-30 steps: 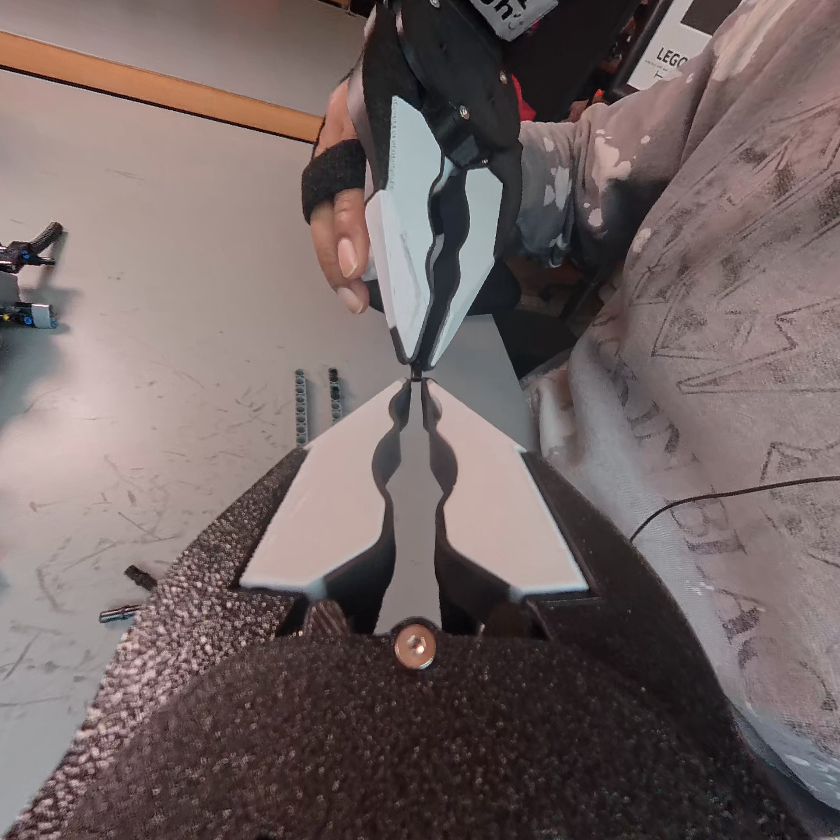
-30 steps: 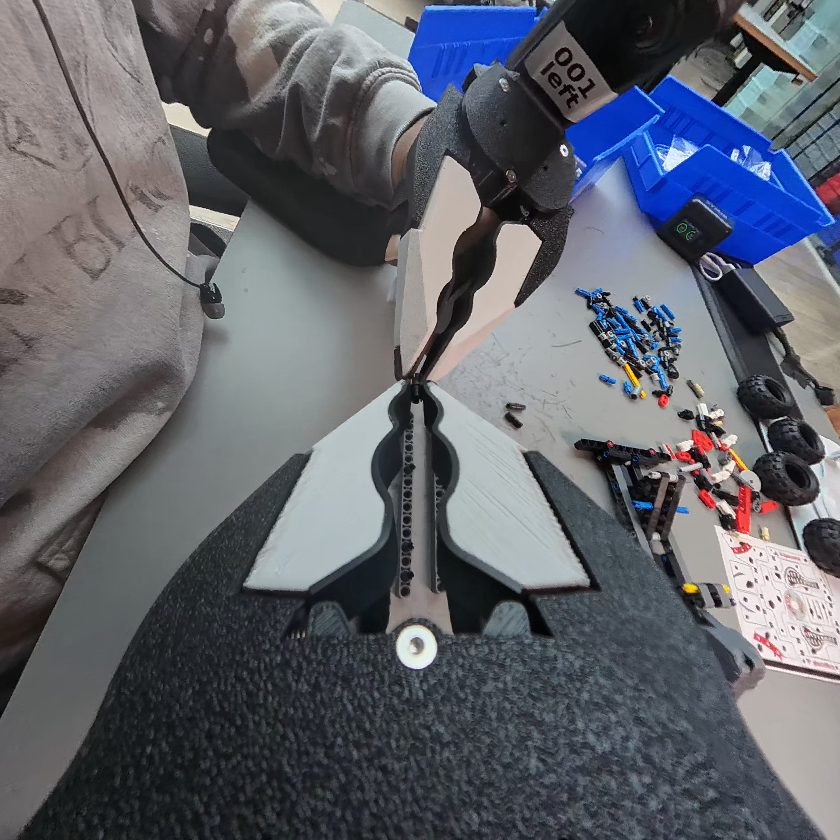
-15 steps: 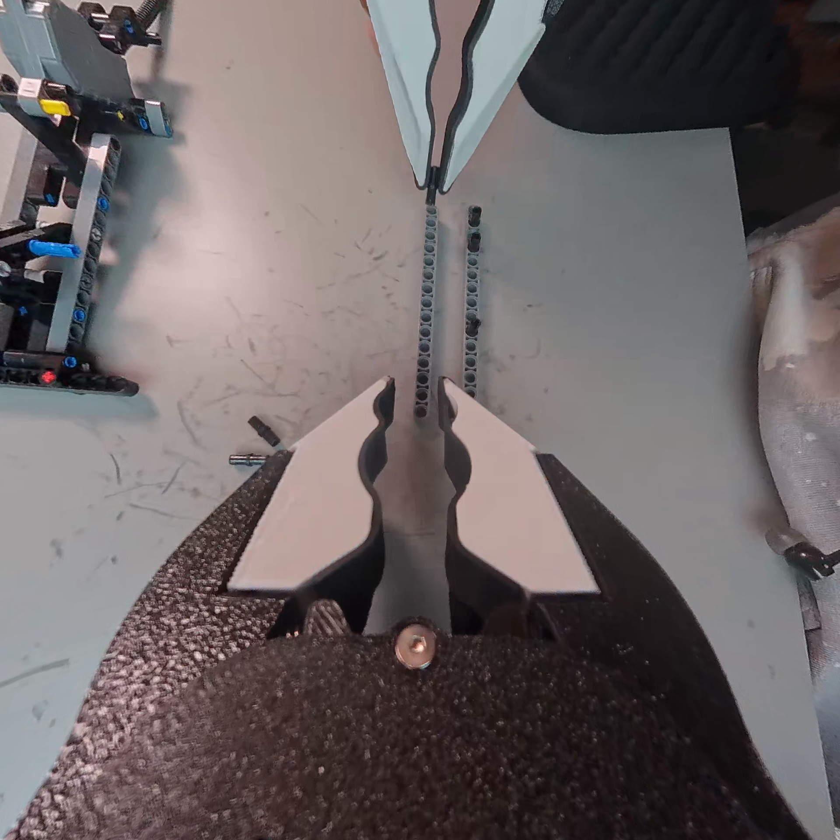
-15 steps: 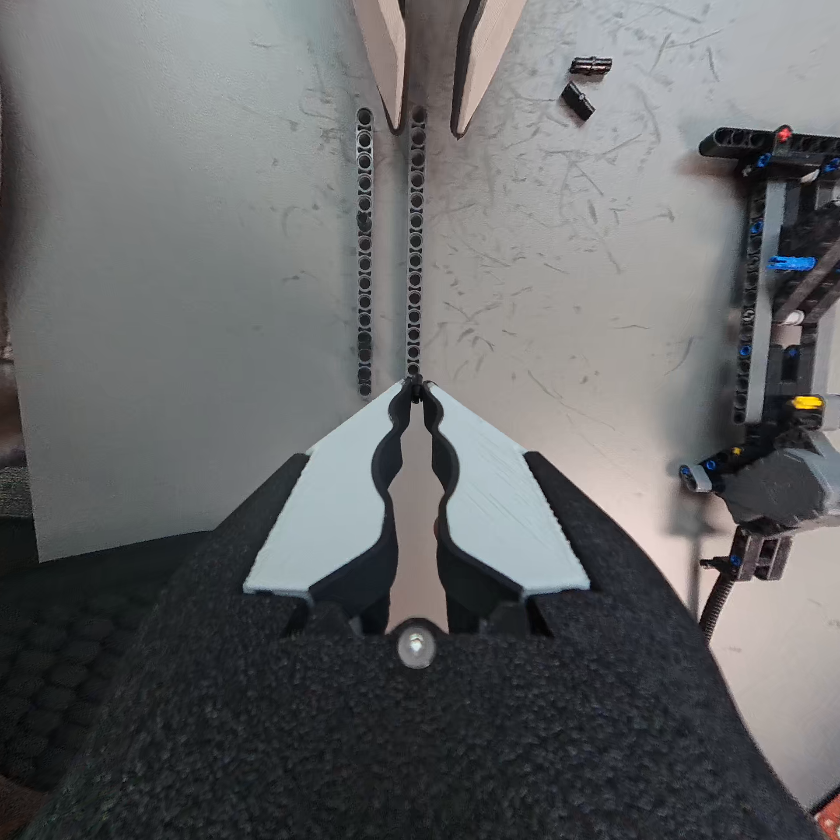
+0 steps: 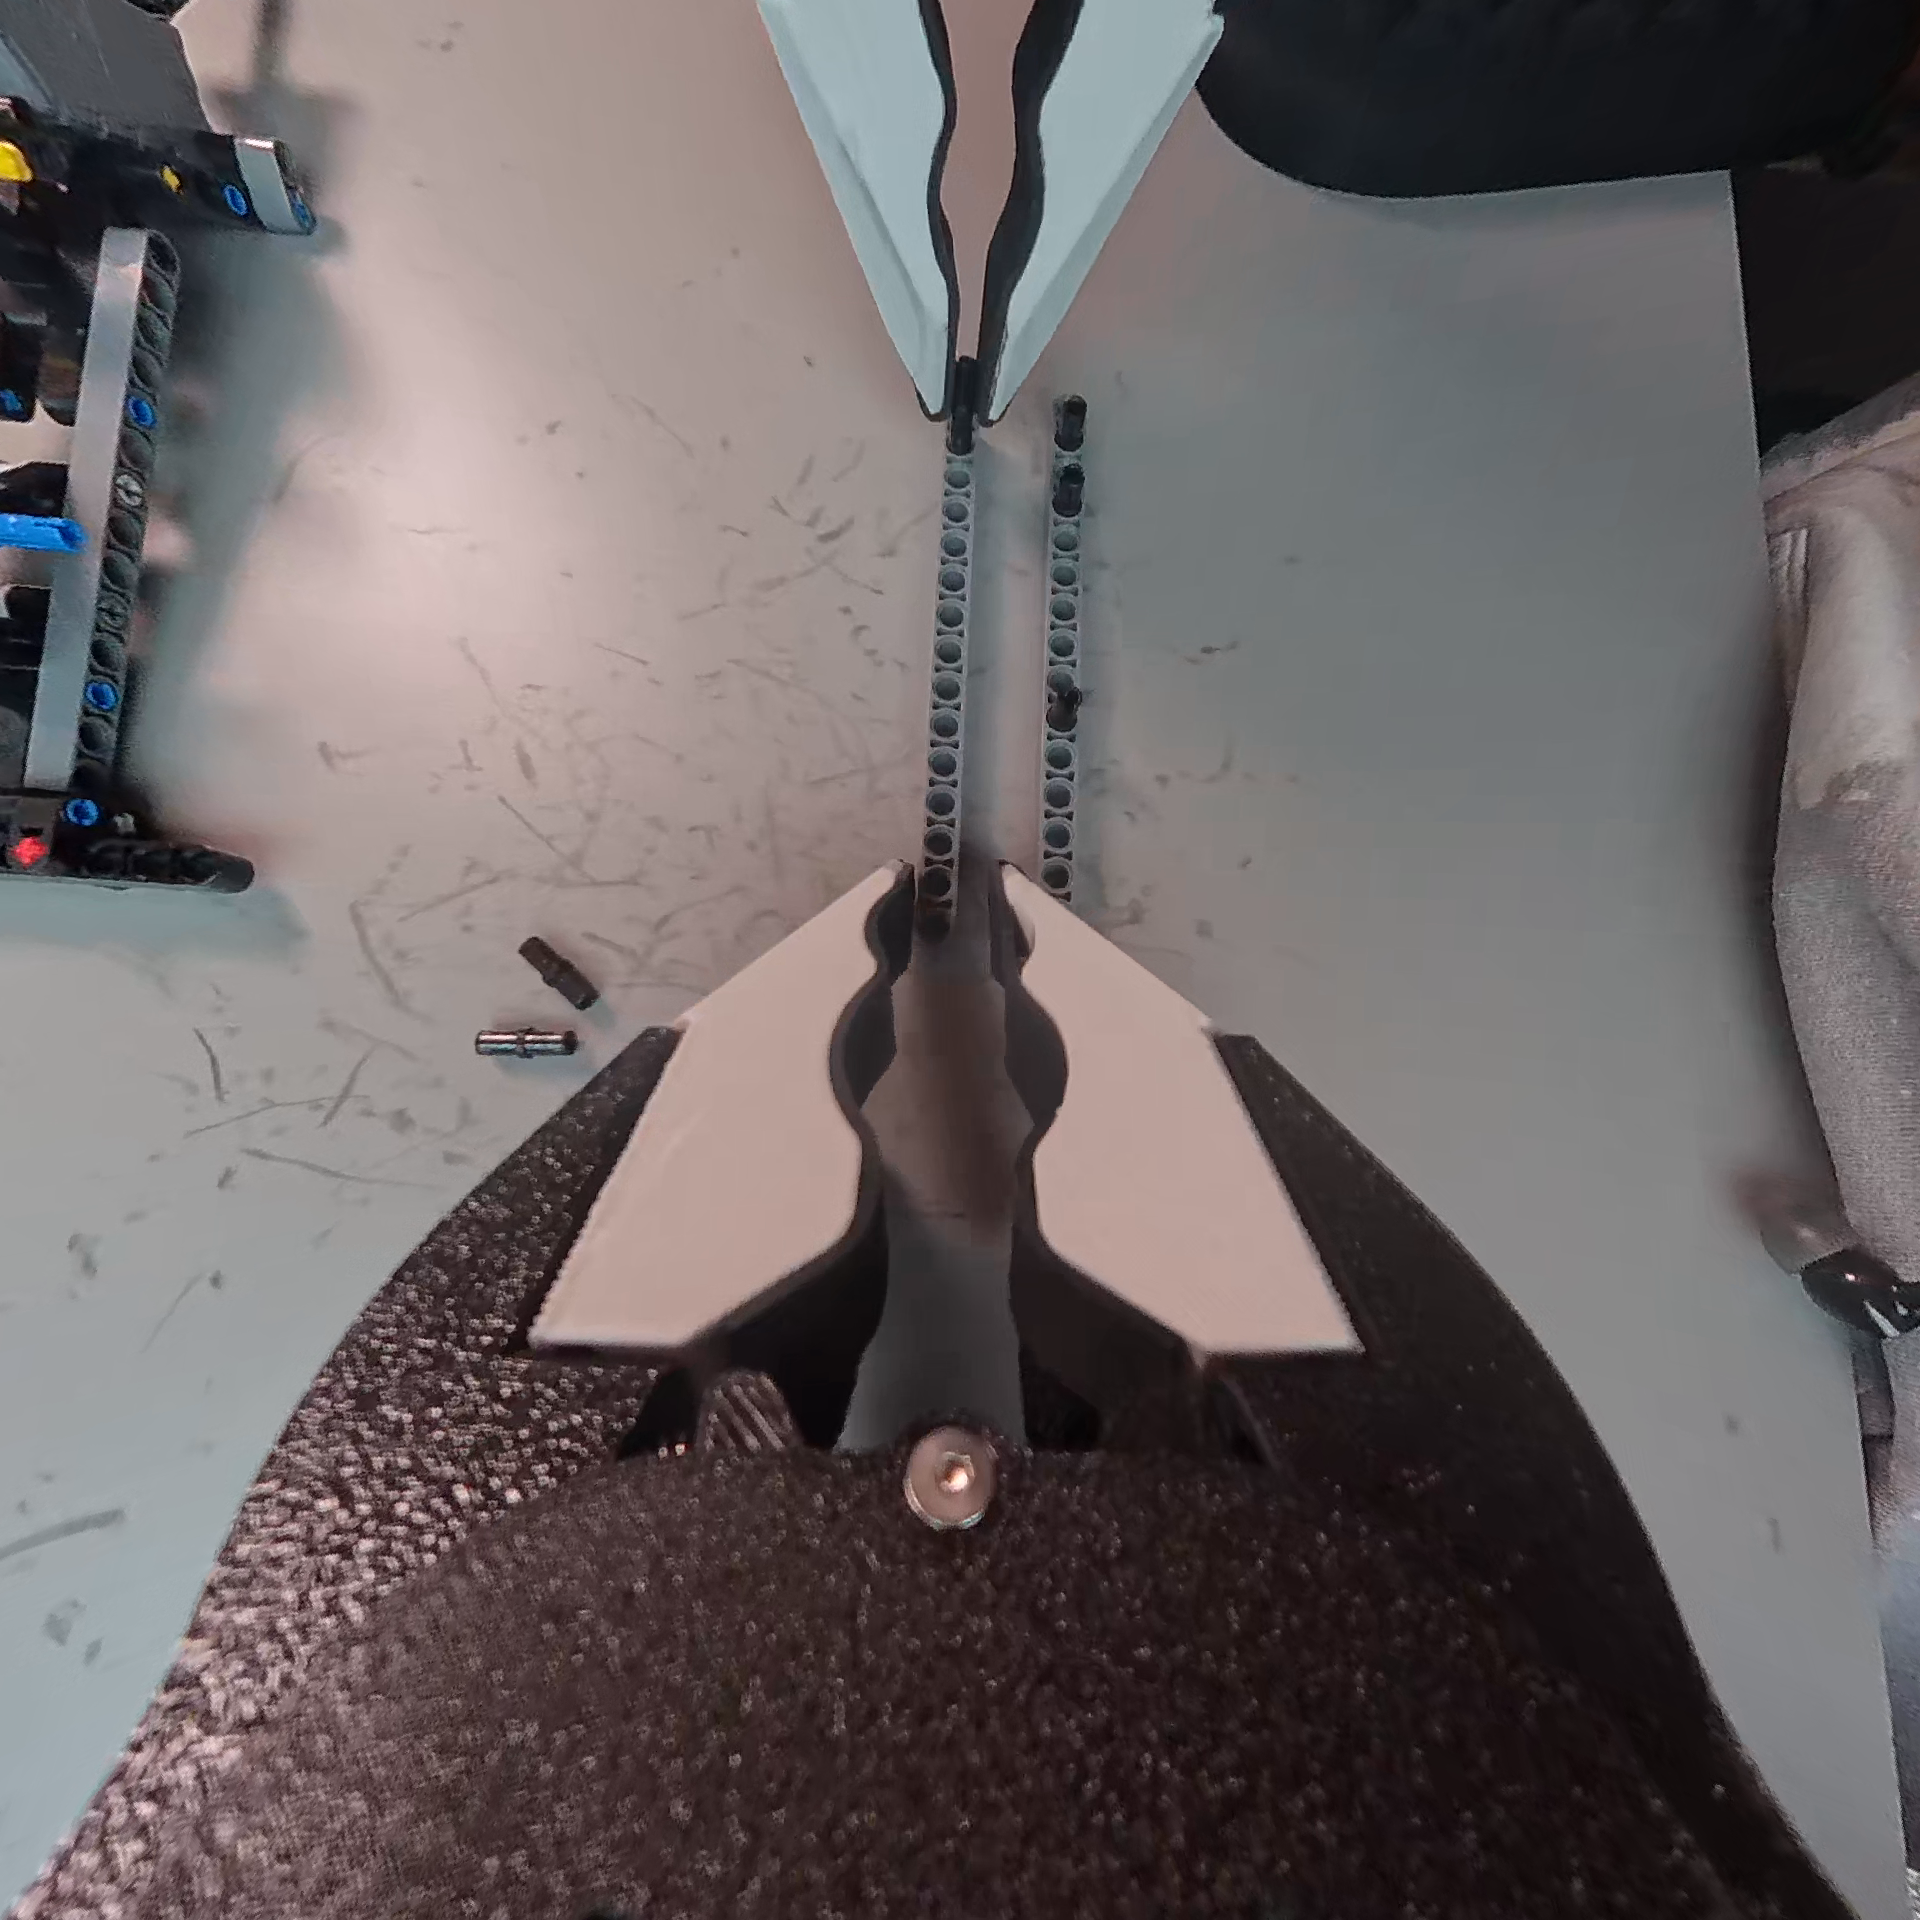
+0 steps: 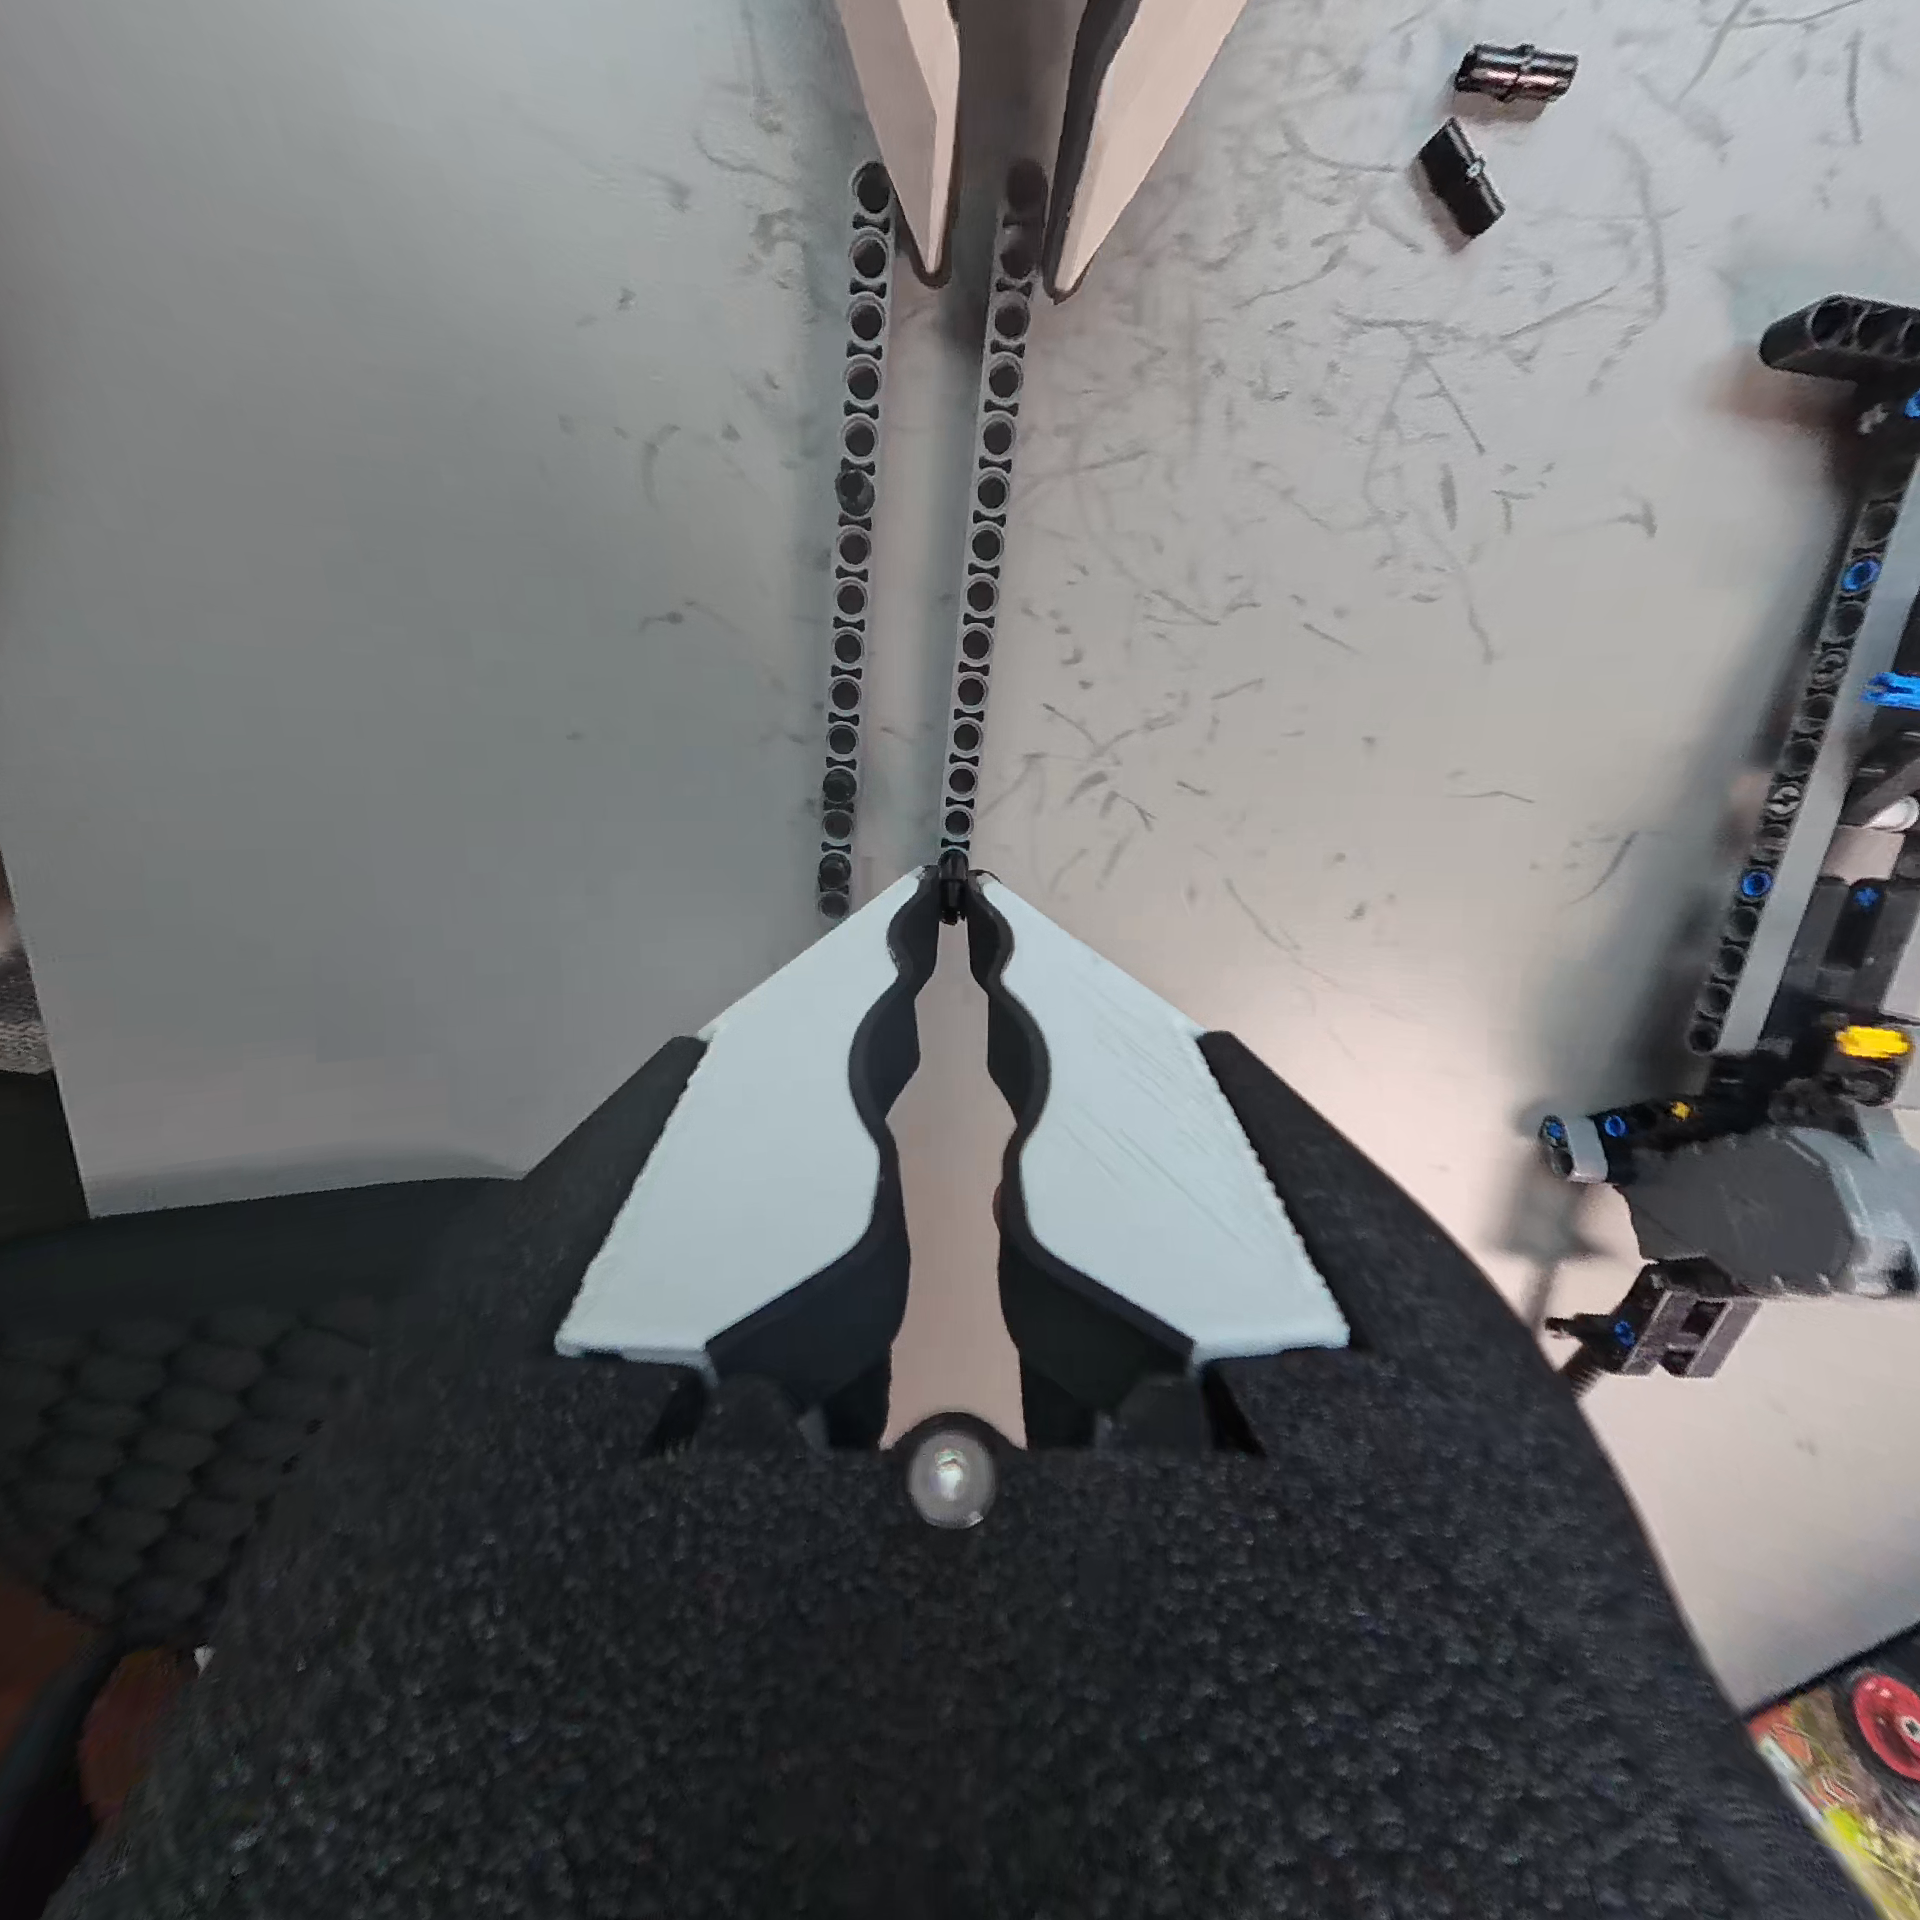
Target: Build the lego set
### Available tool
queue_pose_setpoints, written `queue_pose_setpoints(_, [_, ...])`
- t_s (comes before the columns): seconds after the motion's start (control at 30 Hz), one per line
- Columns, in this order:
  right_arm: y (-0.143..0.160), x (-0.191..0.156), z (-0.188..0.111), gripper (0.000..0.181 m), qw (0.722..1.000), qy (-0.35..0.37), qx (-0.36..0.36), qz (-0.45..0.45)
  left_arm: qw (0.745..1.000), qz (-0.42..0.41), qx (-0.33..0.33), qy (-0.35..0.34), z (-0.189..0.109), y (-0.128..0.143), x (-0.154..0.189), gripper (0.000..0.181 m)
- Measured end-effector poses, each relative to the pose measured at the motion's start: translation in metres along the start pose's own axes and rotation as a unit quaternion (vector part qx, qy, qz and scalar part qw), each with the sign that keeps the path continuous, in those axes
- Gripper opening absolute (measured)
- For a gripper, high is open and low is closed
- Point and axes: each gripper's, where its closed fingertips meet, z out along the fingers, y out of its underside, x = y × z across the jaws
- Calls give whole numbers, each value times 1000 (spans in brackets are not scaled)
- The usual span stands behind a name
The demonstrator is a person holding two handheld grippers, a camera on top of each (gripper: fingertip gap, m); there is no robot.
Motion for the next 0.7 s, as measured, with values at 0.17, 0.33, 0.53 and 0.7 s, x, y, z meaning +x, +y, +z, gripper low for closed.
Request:
queue_pose_setpoints(0.17, [-4, 0, 1, 4, 999, -2, -37, -24, 1000, 3, -8, -9, 3, 2, 0, 9])
queue_pose_setpoints(0.33, [-5, 0, 1, 4, 997, -8, -67, -47, 1000, 7, -8, -21, 3, 1, -1, 9])
queue_pose_setpoints(0.53, [-5, -2, 1, 4, 994, -12, -81, -73, 1000, 11, -7, -25, 4, 1, 0, 9])
queue_pose_setpoints(0.7, [-5, -3, 1, 4, 991, -4, -98, -93, 1000, 12, -7, -28, 4, 1, 0, 8])
